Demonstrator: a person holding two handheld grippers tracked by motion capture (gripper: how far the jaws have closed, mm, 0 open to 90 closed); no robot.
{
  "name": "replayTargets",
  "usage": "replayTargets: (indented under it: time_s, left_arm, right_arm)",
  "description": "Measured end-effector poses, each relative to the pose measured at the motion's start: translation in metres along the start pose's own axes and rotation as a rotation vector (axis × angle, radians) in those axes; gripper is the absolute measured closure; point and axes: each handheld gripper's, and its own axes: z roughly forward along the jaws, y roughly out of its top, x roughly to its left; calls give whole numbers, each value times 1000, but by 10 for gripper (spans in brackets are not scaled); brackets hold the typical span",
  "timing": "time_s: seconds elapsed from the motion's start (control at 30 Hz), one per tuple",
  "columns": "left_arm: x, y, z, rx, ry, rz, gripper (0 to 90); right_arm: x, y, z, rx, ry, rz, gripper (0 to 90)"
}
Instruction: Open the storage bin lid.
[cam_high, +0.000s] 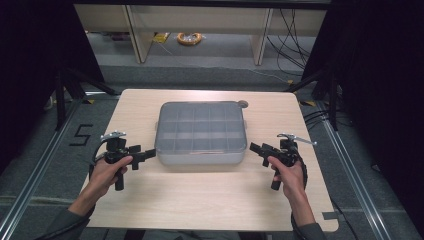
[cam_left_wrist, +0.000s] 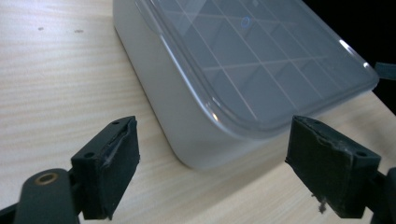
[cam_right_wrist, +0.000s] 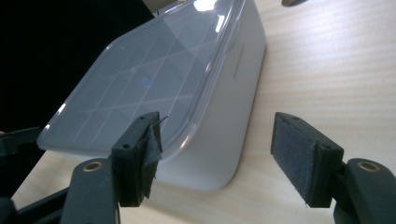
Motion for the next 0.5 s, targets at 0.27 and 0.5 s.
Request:
replayTargets:
  time_s: [0.27, 0.5]
  left_arm:
    - [2, 24, 9, -18, -27, -29, 192]
    - [8, 36, 21, -20, -15, -45, 229]
  right_arm:
    - [-1, 24, 9, -32, -13, -19, 354]
    - [-9, 39, 21, -51, -4, -21, 401]
